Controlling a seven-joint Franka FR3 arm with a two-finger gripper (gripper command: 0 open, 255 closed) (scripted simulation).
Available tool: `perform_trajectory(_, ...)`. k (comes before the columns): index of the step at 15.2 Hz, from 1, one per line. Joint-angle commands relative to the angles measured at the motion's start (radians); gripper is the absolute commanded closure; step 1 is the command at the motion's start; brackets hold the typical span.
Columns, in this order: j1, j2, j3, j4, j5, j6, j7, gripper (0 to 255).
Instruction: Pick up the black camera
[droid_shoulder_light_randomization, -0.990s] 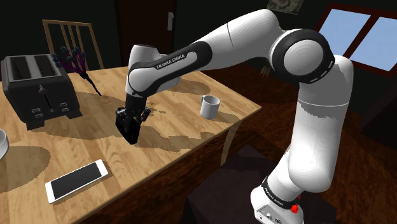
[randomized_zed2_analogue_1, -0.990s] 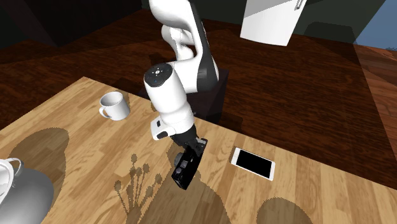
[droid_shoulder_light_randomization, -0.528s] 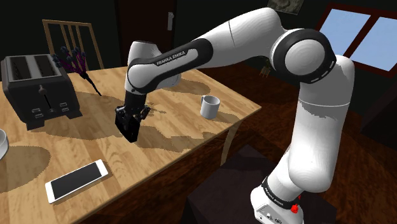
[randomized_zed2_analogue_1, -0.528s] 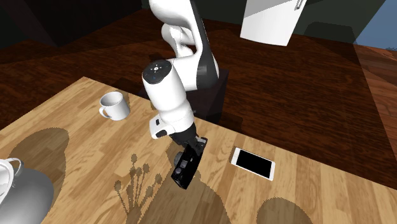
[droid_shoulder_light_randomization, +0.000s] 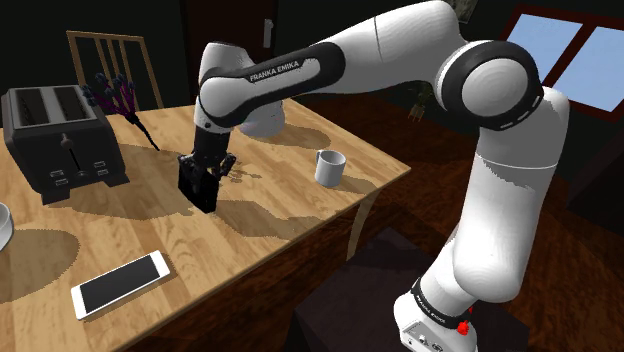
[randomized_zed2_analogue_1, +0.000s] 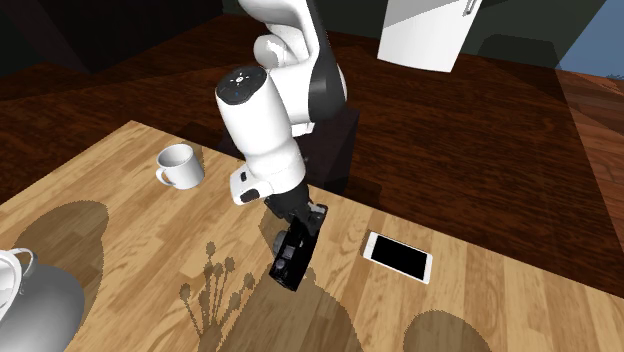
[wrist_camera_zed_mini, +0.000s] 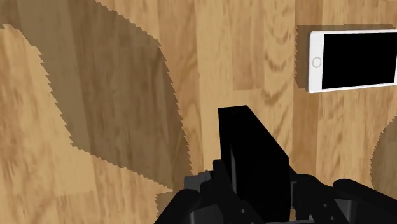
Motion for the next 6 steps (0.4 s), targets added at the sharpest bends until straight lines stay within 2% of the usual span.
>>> perform_trajectory(1, -0.002, -0.013, 0.000, 0.011, 0.002, -0.022, 0.001, 255)
perform_trajectory(6, -0.004, -0.028, 0.001, 0.033, 0.003, -0.060, 0.006, 255)
